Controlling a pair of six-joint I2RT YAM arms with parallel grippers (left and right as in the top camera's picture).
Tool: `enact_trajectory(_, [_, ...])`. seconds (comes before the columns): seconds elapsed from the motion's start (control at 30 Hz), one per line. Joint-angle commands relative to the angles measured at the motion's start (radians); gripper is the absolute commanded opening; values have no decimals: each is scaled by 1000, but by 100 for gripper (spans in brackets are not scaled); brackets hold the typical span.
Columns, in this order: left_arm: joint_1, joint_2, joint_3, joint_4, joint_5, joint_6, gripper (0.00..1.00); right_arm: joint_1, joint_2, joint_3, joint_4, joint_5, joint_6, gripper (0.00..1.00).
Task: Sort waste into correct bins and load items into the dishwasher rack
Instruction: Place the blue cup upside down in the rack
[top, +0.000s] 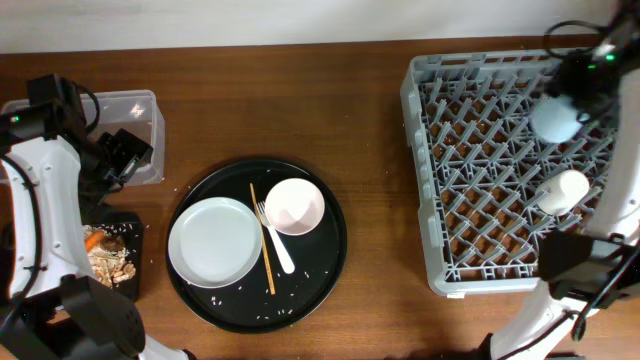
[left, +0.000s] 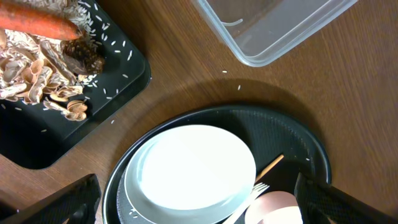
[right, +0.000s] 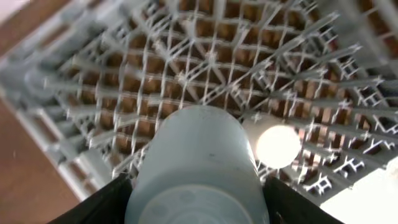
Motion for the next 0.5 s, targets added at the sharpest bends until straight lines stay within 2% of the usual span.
enact_trajectory(0.0, [3, -8, -1, -1, 0, -13, 99, -14, 59, 9, 55, -28, -30, 66])
enact_trajectory(0.13, [3, -8, -1, -1, 0, -13, 99, -14, 193, 2, 119, -11, -31, 67])
enact_trajectory(0.2, [3, -8, -1, -1, 0, -13, 99, -14, 224, 2, 110, 11, -31, 78])
enact_trajectory(0.27, [3, -8, -1, -1, 0, -13, 99, -14, 232, 2, 99, 19, -31, 100])
enact_trajectory(0.47, [3, -8, -1, -1, 0, -13, 99, -13, 219, 3, 29, -15, -30, 99])
